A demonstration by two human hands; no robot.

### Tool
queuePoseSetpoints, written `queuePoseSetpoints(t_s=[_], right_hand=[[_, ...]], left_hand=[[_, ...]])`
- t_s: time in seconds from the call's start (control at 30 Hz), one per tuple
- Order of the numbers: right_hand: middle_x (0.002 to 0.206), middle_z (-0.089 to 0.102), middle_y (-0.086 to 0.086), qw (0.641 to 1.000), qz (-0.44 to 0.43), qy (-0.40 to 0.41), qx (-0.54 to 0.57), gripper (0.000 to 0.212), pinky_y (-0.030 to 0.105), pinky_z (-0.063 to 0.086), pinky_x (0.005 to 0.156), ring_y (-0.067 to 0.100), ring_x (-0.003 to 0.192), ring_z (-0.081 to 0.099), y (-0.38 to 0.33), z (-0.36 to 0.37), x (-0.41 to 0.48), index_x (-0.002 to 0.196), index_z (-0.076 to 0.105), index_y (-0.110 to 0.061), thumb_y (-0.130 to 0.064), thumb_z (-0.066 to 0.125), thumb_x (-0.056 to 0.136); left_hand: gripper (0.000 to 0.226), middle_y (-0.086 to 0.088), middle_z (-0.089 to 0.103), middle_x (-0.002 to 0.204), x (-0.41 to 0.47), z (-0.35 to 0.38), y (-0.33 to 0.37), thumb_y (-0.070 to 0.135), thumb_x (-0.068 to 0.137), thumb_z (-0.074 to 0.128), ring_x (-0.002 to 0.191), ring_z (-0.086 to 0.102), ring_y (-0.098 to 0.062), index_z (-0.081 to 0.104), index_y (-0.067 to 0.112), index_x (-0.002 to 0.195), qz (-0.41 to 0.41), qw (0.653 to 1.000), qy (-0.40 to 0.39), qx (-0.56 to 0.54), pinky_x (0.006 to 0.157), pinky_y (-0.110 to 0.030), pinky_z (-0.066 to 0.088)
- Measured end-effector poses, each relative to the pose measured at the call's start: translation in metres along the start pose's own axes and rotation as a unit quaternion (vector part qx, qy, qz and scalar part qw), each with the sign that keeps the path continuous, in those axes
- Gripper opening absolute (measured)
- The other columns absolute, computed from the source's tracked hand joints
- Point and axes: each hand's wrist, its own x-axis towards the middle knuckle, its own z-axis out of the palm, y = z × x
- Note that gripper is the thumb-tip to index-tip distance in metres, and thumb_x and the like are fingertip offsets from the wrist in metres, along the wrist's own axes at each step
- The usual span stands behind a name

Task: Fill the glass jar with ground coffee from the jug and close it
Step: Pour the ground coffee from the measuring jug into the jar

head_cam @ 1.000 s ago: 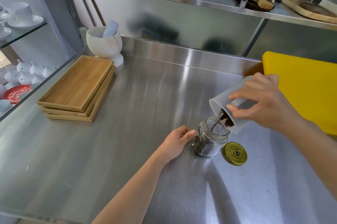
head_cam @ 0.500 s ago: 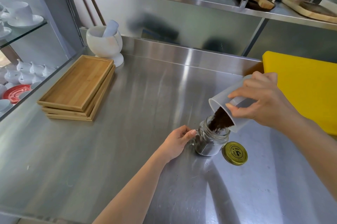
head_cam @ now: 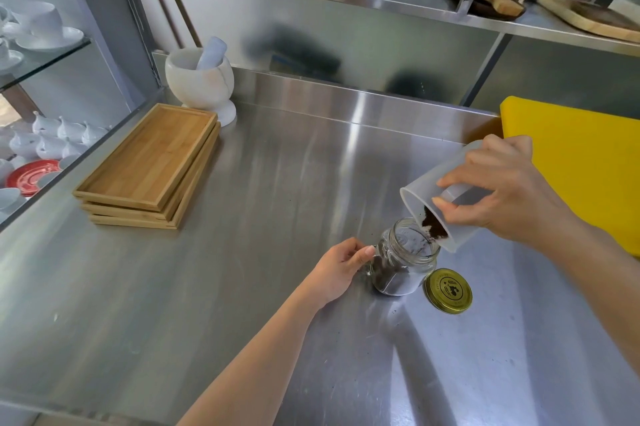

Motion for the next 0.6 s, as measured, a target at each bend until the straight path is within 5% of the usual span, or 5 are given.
queuePoseSetpoints(t_s=[0.17,0.6], right_hand=[[0.070,0.039,-0.006,1.000,0.005,-0.004,0.005,0.021,0.026,0.013,0.070,0.004,0.077,0.024,0.0003,0.0015,-0.0007,0.067,0.067,-0.008,-0.028,0.068,0.064],[0.065,0.057,0.010,1.000,0.003,-0.001,-0.015,0.022,0.030,0.018,0.069,0.018,0.074,0.038,0.0027,0.0024,-0.0012,0.068,0.066,-0.007,-0.028,0.068,0.064]], left_hand=[[0.048,0.003,0.052,0.073,0.0005,-0.0005,-0.0005,0.072,0.068,0.049,0.067,0.043,-0.012,0.052,0.024,0.071,0.000,1.000,0.001,0.004,0.068,-0.030,0.037],[0.044,0.007,0.047,0.067,0.0025,-0.0011,-0.0032,0.070,0.070,0.050,0.064,0.041,-0.012,0.051,0.027,0.069,0.000,1.000,-0.001,0.008,0.067,-0.032,0.036]])
